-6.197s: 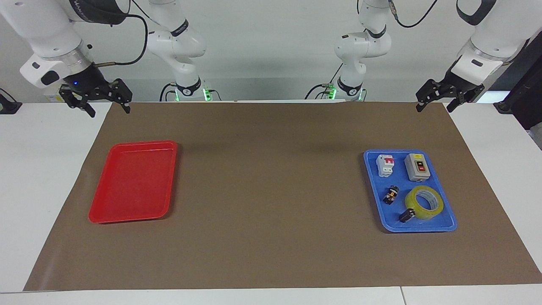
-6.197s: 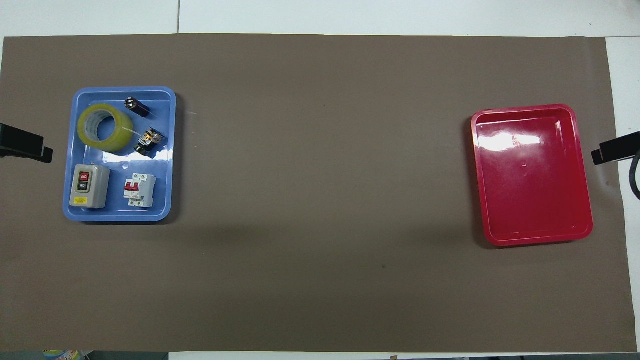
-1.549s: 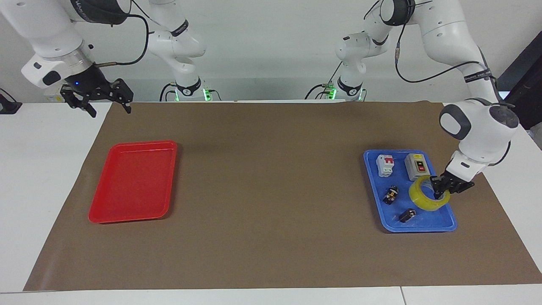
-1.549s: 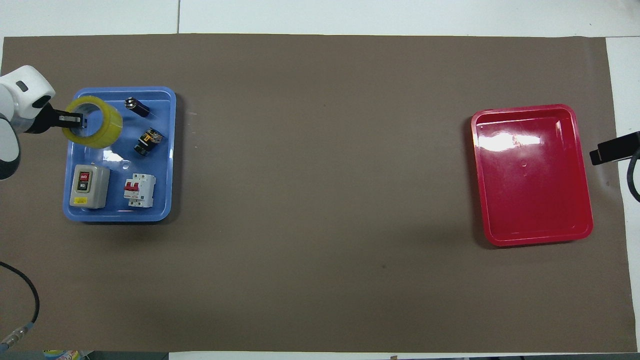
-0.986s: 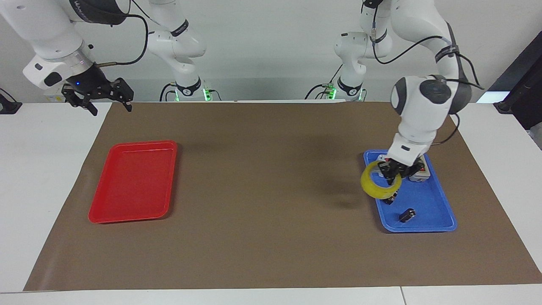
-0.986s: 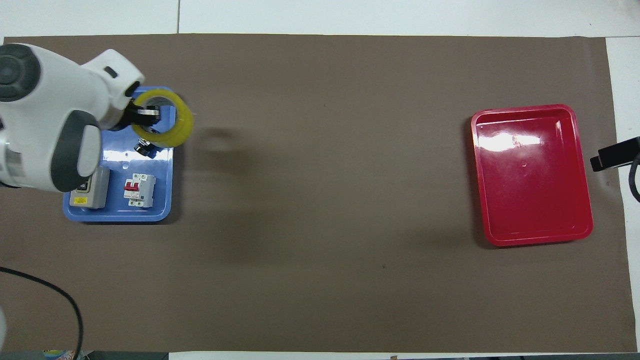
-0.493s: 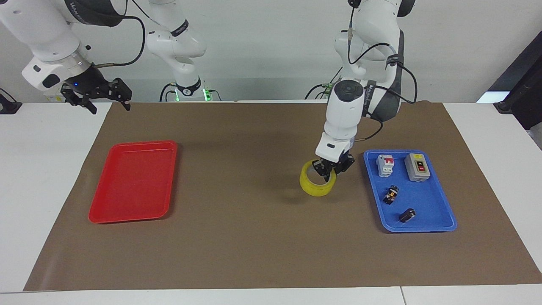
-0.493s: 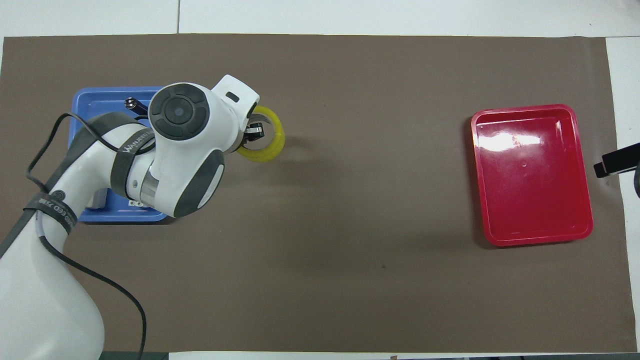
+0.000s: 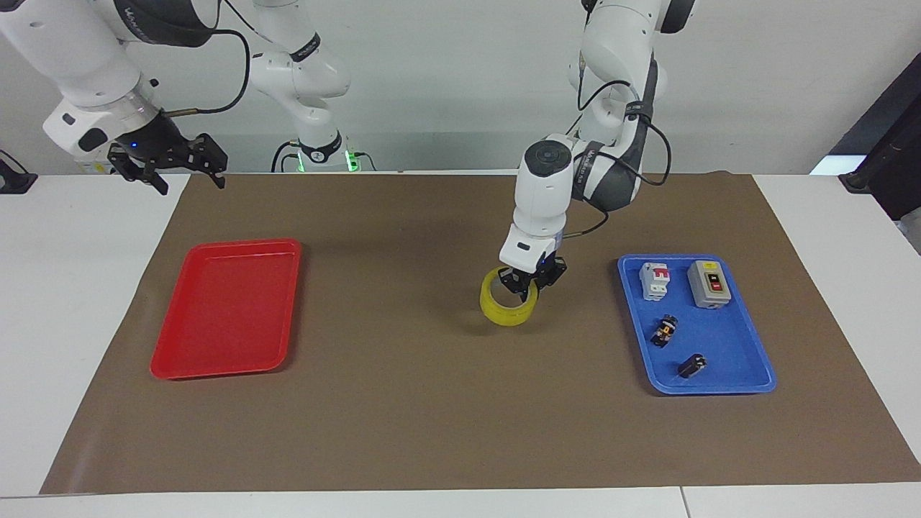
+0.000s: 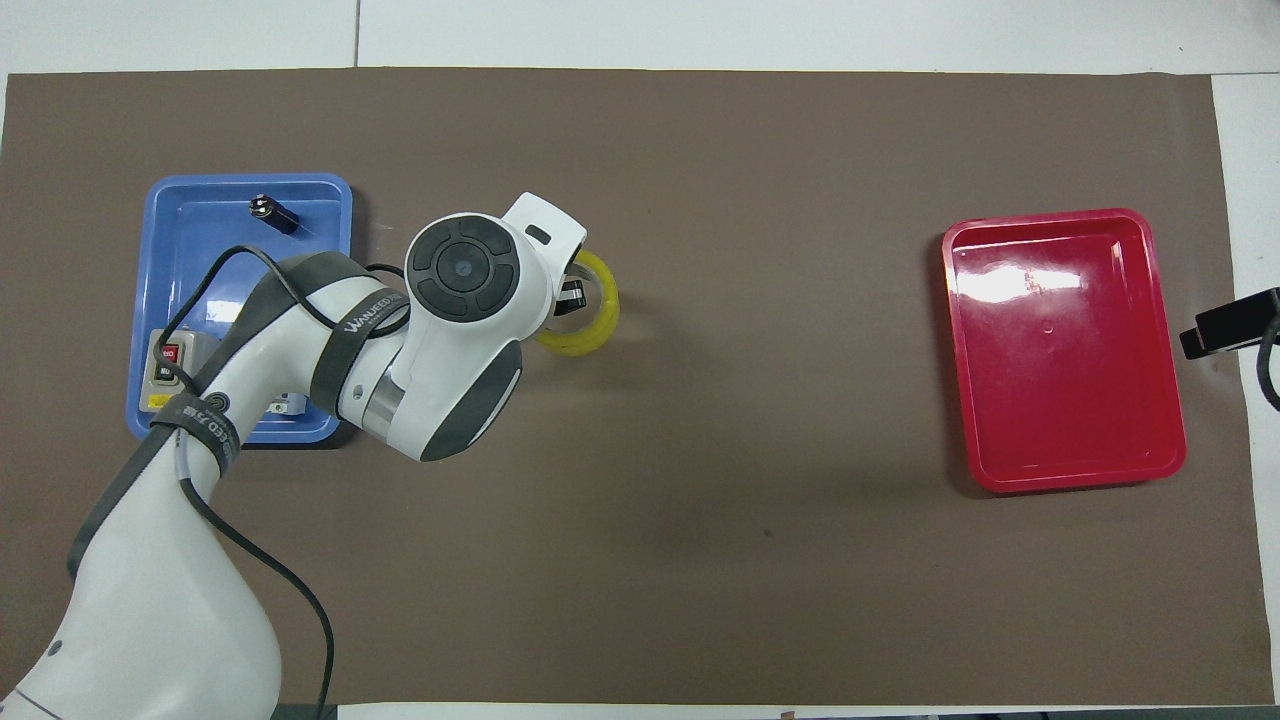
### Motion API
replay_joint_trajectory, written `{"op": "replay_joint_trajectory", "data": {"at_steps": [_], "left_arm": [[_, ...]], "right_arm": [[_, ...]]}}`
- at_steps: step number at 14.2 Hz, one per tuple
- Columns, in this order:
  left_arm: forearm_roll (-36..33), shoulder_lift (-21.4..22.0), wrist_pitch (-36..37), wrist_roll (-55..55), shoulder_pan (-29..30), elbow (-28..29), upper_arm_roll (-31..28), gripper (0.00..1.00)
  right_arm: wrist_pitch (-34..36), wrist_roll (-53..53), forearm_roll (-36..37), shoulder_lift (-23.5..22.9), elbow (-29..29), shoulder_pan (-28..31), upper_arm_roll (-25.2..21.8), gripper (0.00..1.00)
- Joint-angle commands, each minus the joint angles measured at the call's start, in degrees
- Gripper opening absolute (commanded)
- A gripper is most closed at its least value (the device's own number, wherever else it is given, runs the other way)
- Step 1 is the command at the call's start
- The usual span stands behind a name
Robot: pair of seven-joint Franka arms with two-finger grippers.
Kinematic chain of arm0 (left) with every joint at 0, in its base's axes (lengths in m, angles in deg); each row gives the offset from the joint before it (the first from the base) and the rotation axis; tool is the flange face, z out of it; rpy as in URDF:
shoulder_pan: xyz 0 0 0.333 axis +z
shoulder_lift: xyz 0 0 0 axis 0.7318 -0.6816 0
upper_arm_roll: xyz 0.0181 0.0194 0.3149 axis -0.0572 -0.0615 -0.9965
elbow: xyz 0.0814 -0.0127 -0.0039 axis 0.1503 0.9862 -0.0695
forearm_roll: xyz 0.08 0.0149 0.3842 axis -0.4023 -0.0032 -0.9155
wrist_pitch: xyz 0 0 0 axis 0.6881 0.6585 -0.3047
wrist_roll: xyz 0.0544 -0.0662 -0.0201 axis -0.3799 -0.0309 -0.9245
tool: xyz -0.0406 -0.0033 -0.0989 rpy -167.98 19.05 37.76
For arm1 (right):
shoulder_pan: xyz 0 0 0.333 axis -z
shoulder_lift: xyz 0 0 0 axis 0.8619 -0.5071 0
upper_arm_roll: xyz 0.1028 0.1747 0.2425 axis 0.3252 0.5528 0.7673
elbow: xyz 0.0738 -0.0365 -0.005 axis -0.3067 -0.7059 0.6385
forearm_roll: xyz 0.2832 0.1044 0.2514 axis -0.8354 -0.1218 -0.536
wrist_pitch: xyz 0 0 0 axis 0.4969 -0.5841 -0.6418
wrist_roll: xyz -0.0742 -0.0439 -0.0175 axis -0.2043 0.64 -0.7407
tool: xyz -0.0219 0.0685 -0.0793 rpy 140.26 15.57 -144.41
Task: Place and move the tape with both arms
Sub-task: 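Carry the tape with the left gripper toward the table's middle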
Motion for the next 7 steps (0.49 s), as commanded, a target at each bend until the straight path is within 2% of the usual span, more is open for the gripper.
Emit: {"op": "replay_joint_trajectory", "data": {"at_steps": [1, 4, 7], "left_arm": [[-1.2, -1.5, -2.8, -2.6, -1.6, 0.2, -0.8, 0.0], [-1.1, -2.7, -4.5, -2.9, -3.7, 0.7, -0.8, 0.0], [-1.1, -2.7, -7.1, -3.2, -6.8, 3.8, -0.9, 0.0]], "right_arm": [[-1.1, 1.1, -0.8, 1.4, -1.8, 0.7, 0.5, 1.0], [-1.1, 1.1, -0.8, 1.4, -1.9, 0.3, 0.5, 1.0], [-1.2, 1.2, -0.8, 1.4, -1.9, 0.3, 0.5, 1.0]]}}
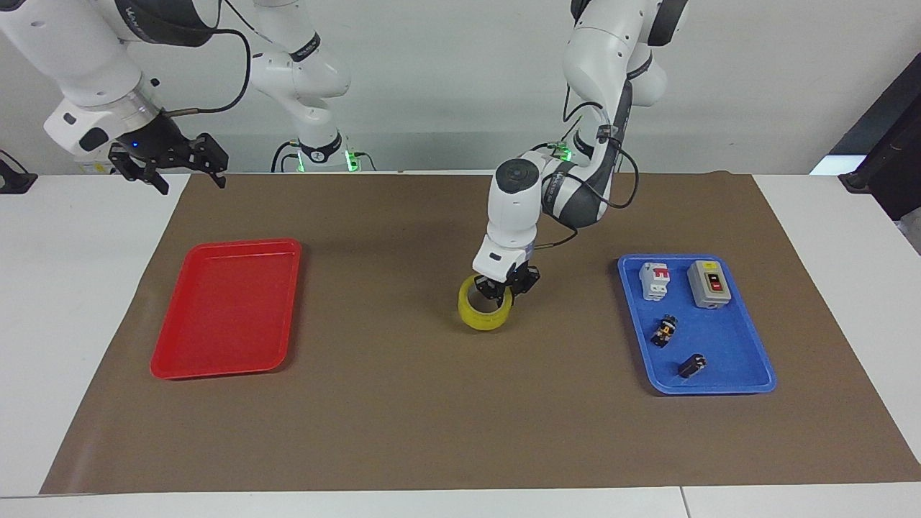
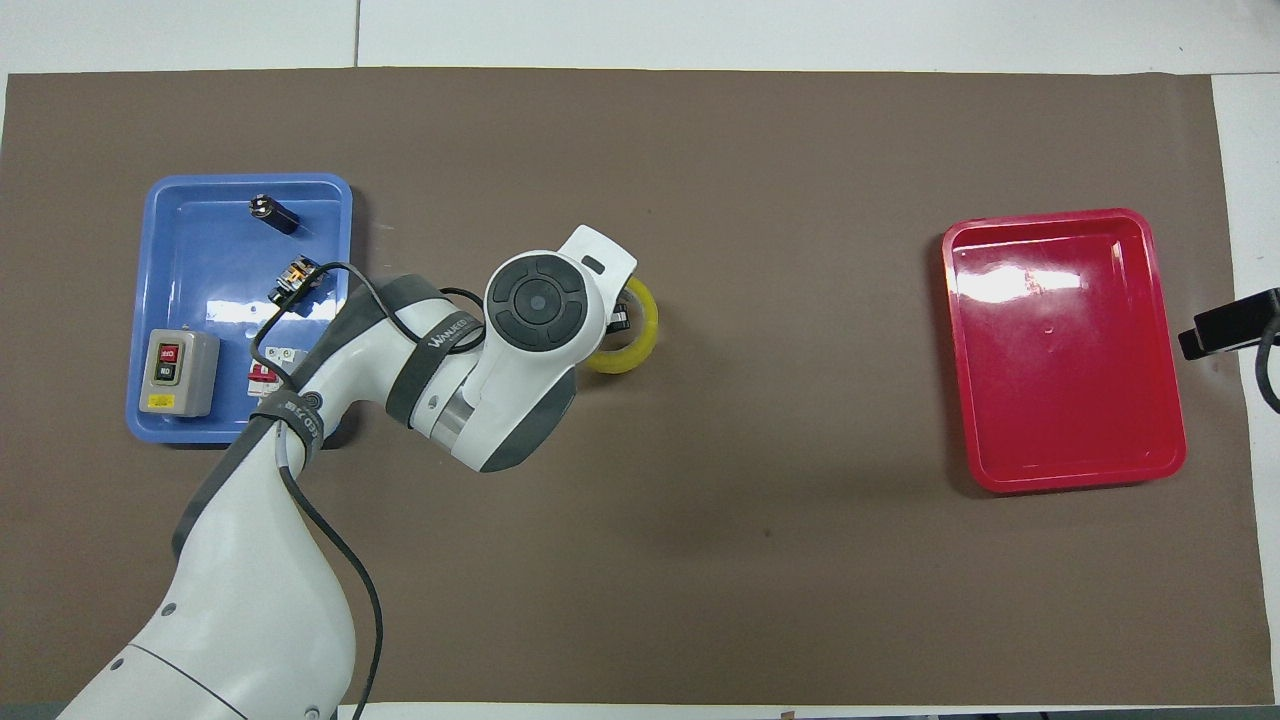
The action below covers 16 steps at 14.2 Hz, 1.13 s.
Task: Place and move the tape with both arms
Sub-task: 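Carry the tape with the left gripper toward the table's middle, then release the tape on the table while the right gripper reaches toward it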
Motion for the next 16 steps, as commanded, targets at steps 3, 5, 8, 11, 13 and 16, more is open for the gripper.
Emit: {"op": "replay_joint_trajectory", "data": {"at_steps": [3, 5, 8, 11, 13, 16], "left_arm": [[-1.1, 0.9, -3.9, -2.7, -2.7, 4.0, -0.9, 0.0], [-1.1, 1.0, -4.5, -3.1, -3.1, 4.4, -0.8, 0.53], [-1.1, 1.4, -3.7, -4.0, -3.2, 4.2, -0.8, 1.0], [-1.1, 5.3, -1.9, -3.1, -1.7, 4.3, -0.9, 1.0], [-1.1, 9.3, 2.8, -2.5, 1.2, 4.4, -0.8, 1.0], [-0.9, 13.3, 9.1, 5.8, 6.6, 4.4, -0.8, 1.0]], "right_arm": [[-2.9, 1.1, -0.8, 1.3, -1.8, 0.2, 0.5, 1.0], [-2.9, 1.1, -0.8, 1.3, -1.8, 0.1, 0.7, 1.0], [-4.0, 2.0, -0.7, 1.3, -1.8, -0.3, 1.1, 1.0], [-4.3, 6.6, -0.9, 1.0, -1.3, -3.4, 1.6, 1.0], [-7.4, 13.2, -1.3, 0.7, -1.4, -8.5, 1.8, 1.0], [-11.4, 20.6, -2.3, -2.3, -0.7, -15.4, 1.8, 1.0]]}}
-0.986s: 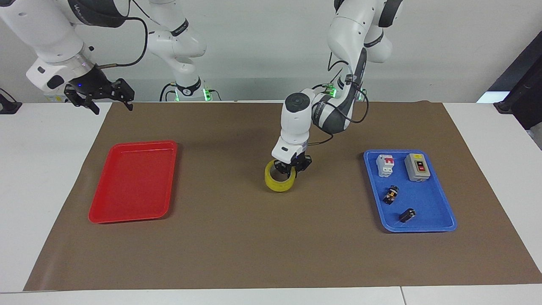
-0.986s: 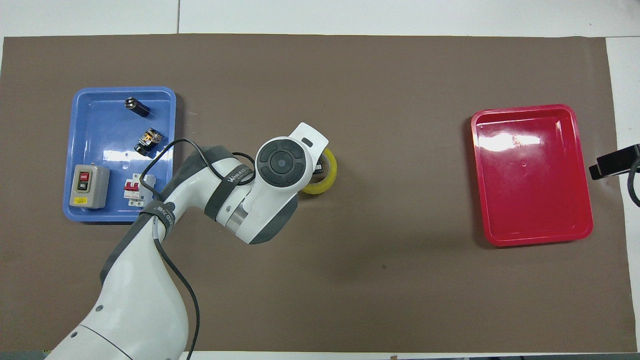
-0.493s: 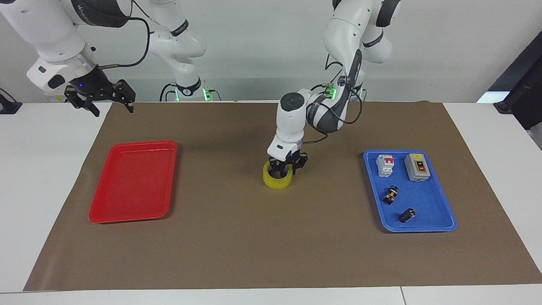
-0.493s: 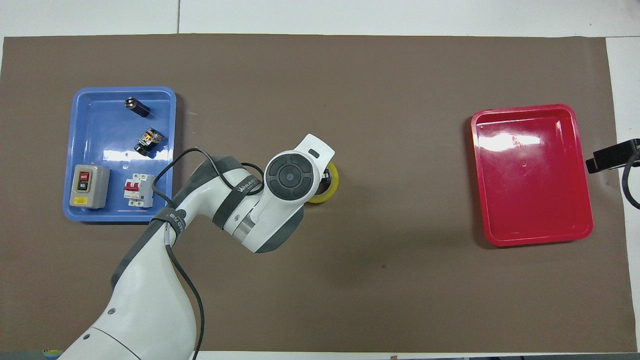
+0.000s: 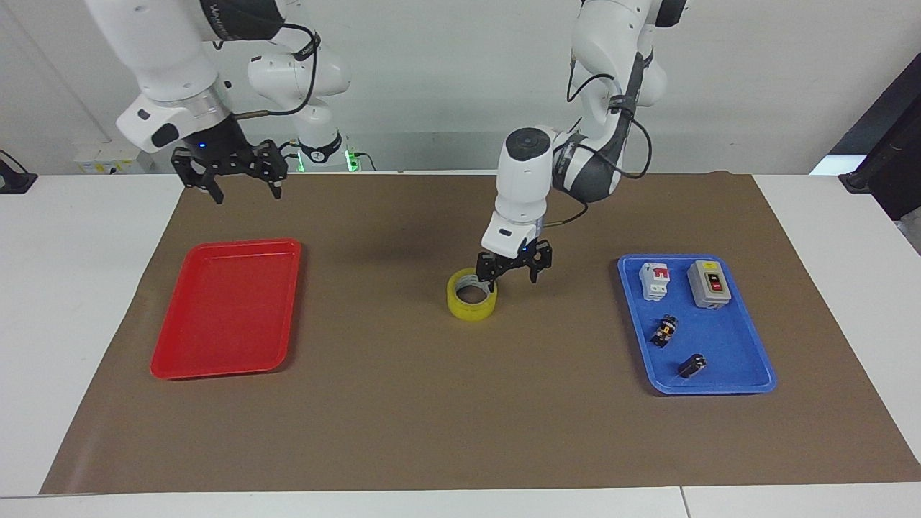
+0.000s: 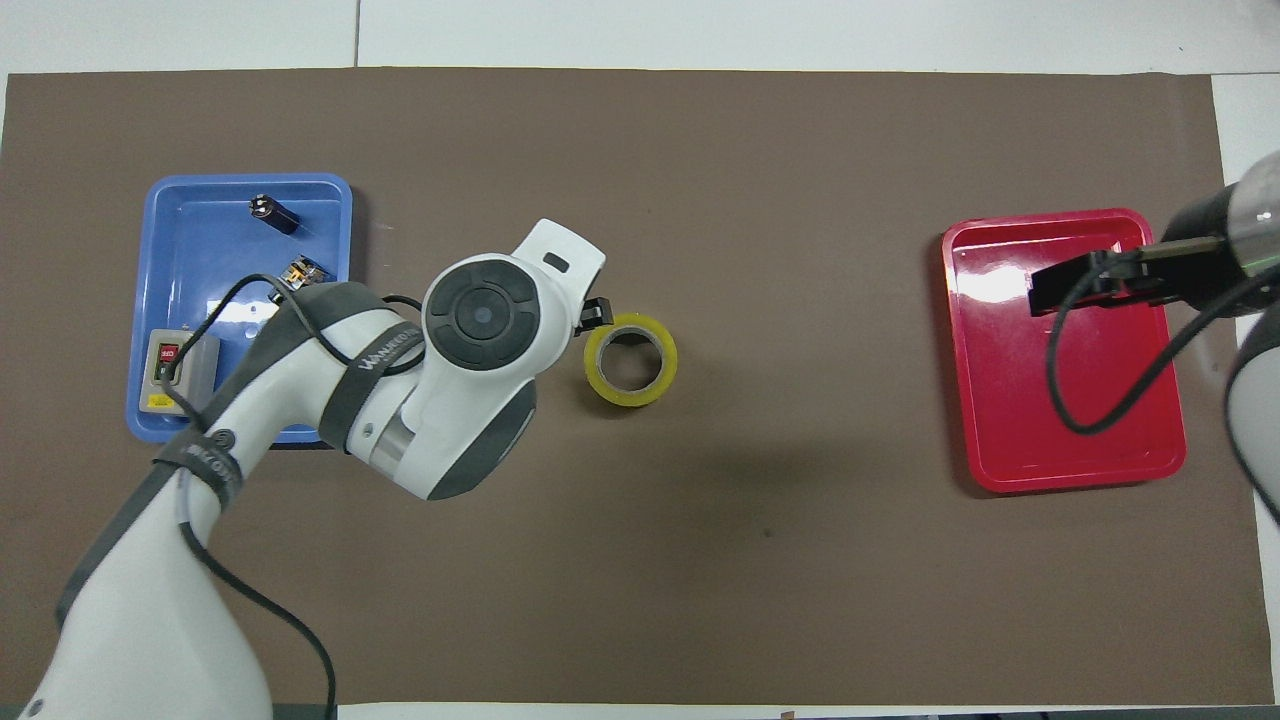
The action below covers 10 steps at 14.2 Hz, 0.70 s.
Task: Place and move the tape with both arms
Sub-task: 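Release the tape on the table while the right gripper reaches toward it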
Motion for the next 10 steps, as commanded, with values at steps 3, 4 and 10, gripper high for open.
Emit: {"op": "replay_joint_trajectory", "data": {"at_steps": [3, 4, 10], "left_arm": [[0.6, 6.9, 6.4, 12.7, 9.3, 1.6, 0.2, 1.0], [1.6, 8.0, 7.3, 15.1, 11.0, 1.6, 0.1, 1.0], [8.5, 13.7, 19.2, 35.3, 24.9, -3.7, -0.7, 1.0]], "right_arm": [[-9.7, 17.5, -1.6, -8.6, 1.1, -12.2, 0.1, 1.0], [-13.2, 20.5, -1.7, -11.1, 1.6, -14.5, 0.1, 1.0], [-26.6, 27.9, 0.5, -19.9, -2.2, -22.5, 0.1, 1.0]]}}
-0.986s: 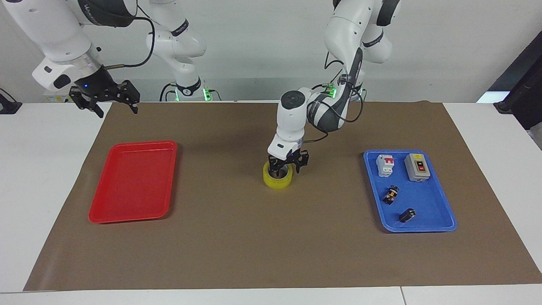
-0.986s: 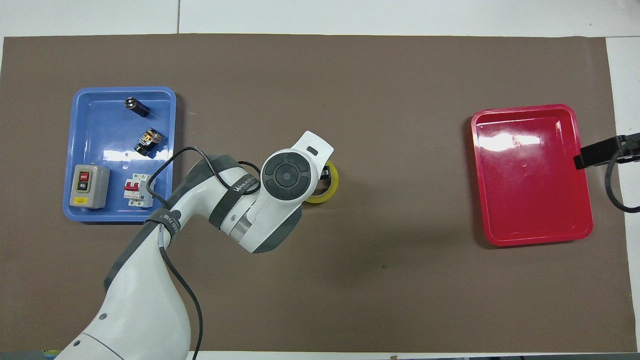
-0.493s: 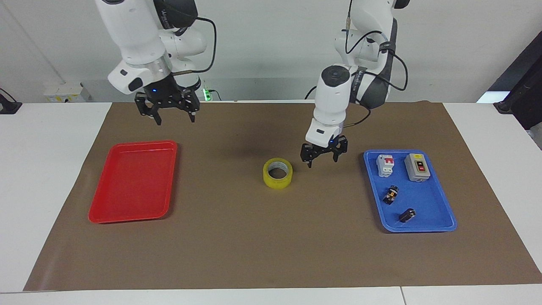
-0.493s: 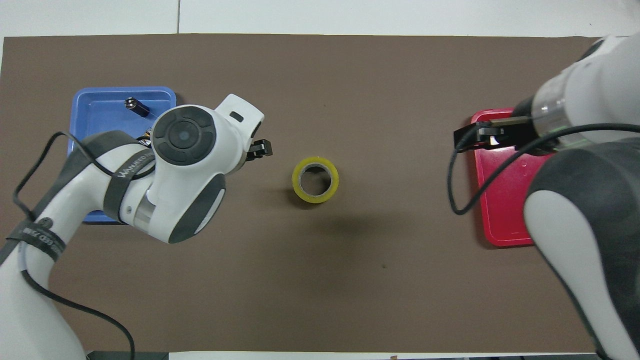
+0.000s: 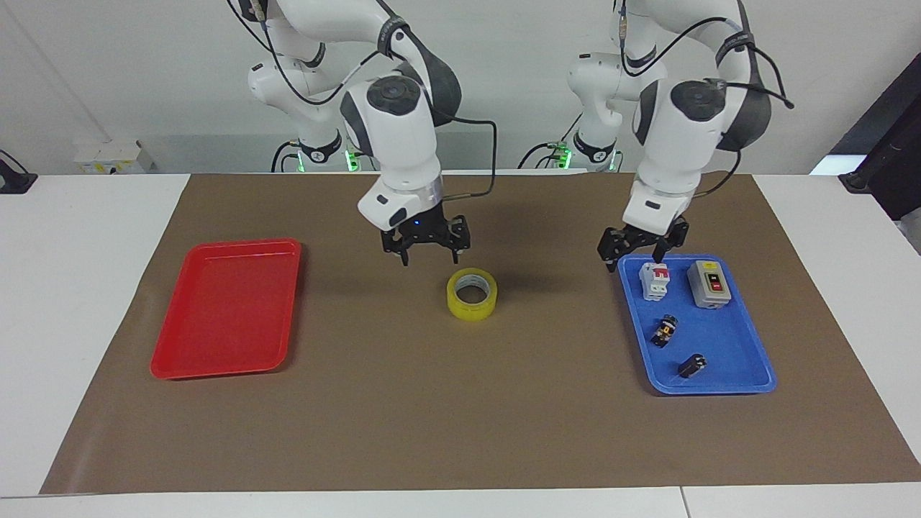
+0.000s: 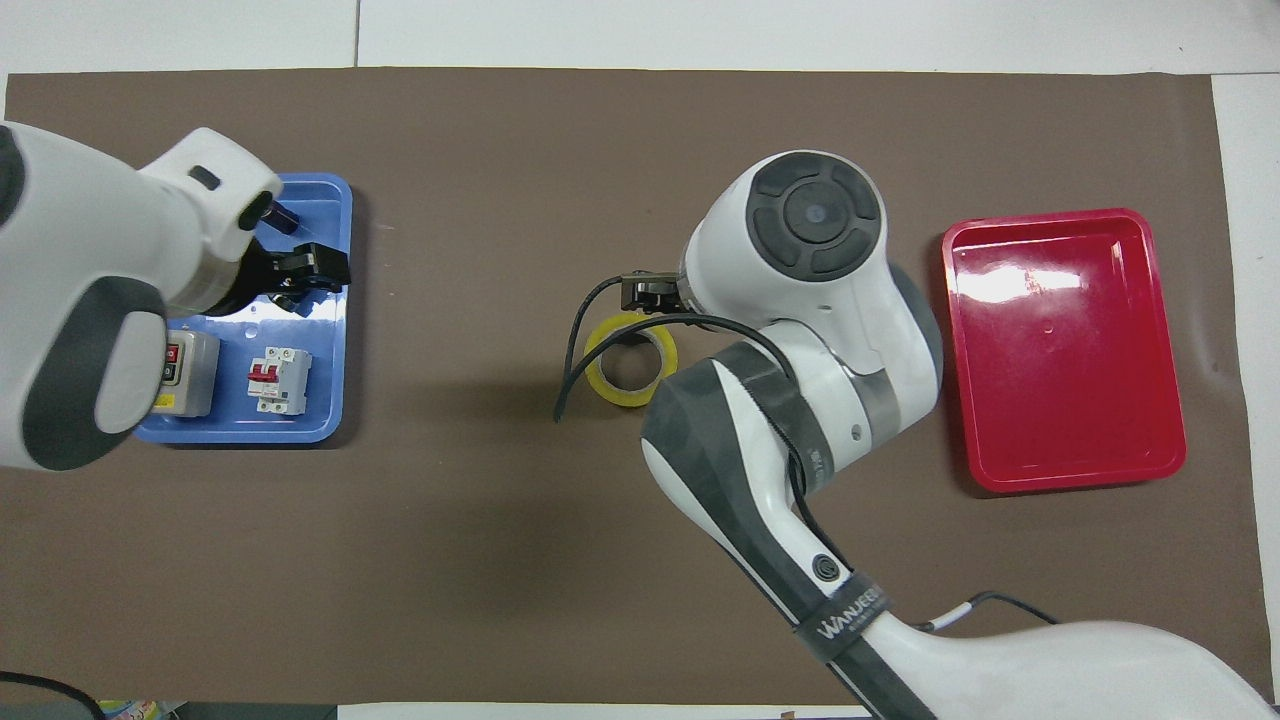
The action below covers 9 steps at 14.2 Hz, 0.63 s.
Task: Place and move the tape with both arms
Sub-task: 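Grasp the tape with the right gripper while the left gripper withdraws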
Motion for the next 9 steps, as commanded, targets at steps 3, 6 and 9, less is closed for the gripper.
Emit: {"op": "replay_joint_trajectory", "data": {"at_steps": [3, 6, 9], "left_arm": [[3.7, 1.0, 14.9, 12.7, 7.6, -11.3, 0.0, 1.0], [3.7, 0.6, 19.4, 14.8, 11.2, -16.3, 0.0, 1.0], [5.2, -1.2, 21.6, 15.4, 12.5, -19.2, 0.0, 1.0]], "right_arm": [[-3.0, 2.7, 3.5, -4.0, -1.7, -2.0, -0.2, 1.0], [-7.0, 3.8, 3.6, -4.1, -5.7, -2.6, -0.2, 1.0], [-12.4, 3.7, 3.6, -3.9, -10.7, -3.1, -0.2, 1.0]]}}
